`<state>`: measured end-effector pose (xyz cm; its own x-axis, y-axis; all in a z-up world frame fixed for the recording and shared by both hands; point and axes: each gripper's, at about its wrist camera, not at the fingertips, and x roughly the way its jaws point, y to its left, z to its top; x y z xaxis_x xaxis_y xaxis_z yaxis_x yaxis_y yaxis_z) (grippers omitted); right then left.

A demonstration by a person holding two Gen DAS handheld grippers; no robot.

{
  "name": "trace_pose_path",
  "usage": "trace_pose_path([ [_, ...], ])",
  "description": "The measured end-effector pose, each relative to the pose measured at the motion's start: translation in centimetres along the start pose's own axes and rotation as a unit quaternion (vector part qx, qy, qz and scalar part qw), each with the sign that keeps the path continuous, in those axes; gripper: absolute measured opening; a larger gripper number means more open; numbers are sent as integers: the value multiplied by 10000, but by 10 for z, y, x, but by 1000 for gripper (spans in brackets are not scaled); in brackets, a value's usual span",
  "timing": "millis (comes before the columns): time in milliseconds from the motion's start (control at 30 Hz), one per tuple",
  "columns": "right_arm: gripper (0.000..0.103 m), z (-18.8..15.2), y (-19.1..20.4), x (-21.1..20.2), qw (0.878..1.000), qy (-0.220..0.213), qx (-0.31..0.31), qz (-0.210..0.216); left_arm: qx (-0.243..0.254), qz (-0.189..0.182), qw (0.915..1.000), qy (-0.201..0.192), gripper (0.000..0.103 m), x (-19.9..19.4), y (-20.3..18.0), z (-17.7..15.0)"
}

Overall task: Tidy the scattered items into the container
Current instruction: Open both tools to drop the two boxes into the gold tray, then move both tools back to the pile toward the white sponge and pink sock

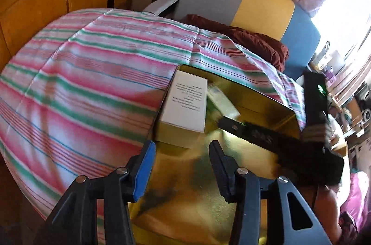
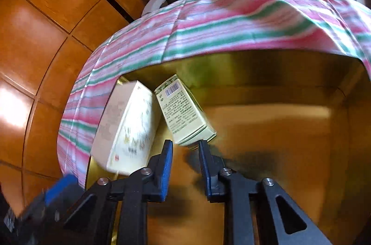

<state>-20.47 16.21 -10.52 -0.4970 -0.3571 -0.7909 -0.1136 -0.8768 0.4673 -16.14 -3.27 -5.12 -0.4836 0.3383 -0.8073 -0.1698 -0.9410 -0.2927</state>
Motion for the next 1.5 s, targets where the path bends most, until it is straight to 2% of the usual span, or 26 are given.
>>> trace_pose_path([
  [67, 25, 2, 8, 5, 9993, 193, -106, 307, -93, -68, 9999, -39, 49, -1, -1, -4],
  [167, 25, -4, 19, -10, 9985, 118, -448, 277, -160, -118, 9998, -36, 49, -1, -5, -9],
  [267, 26, -14, 21, -40, 9976, -122, -649, 204, -221, -172, 9996, 31, 50, 1, -11, -13],
  [333, 38, -20, 17, -63, 9972, -319, -657, 163, -225, -258, 9994, 59, 50, 1, -18, -18],
  [400, 45, -26, 12, -88, 9960, -583, -678, -48, -124, -311, 9994, 101, 50, 1, -31, -25],
  [500, 46, -34, 4, -123, 9926, -941, -706, -317, 63, -409, 9990, 176, 50, -1, -54, -37],
  [633, 56, -51, -22, -162, 9883, -1270, -573, -623, 244, -602, 9976, 229, 50, -5, -85, -54],
  [800, 57, -82, -69, -199, 9845, -1435, -233, -979, 624, -877, 9940, 217, 50, -15, -127, -78],
  [1000, 61, -120, -138, -229, 9776, -1419, 312, -1524, 1058, -1351, 9849, 247, 51, -24, -172, -106],
  [1133, 64, -141, -191, -254, 9632, -1528, 668, -2108, 1402, -1561, 9772, 313, 52, -24, -203, -127],
  [1233, 68, -152, -234, -281, 9445, -1719, 1021, -2608, 1737, -1618, 9706, 404, 53, -18, -227, -144],
  [1433, 72, -159, -300, -330, 9132, -2189, 1484, -3100, 2171, -1442, 9630, 679, 53, 8, -274, -160],
  [1500, 75, -152, -316, -344, 9043, -2383, 1568, -3175, 2160, -1524, 9612, 787, 53, 14, -281, -162],
])
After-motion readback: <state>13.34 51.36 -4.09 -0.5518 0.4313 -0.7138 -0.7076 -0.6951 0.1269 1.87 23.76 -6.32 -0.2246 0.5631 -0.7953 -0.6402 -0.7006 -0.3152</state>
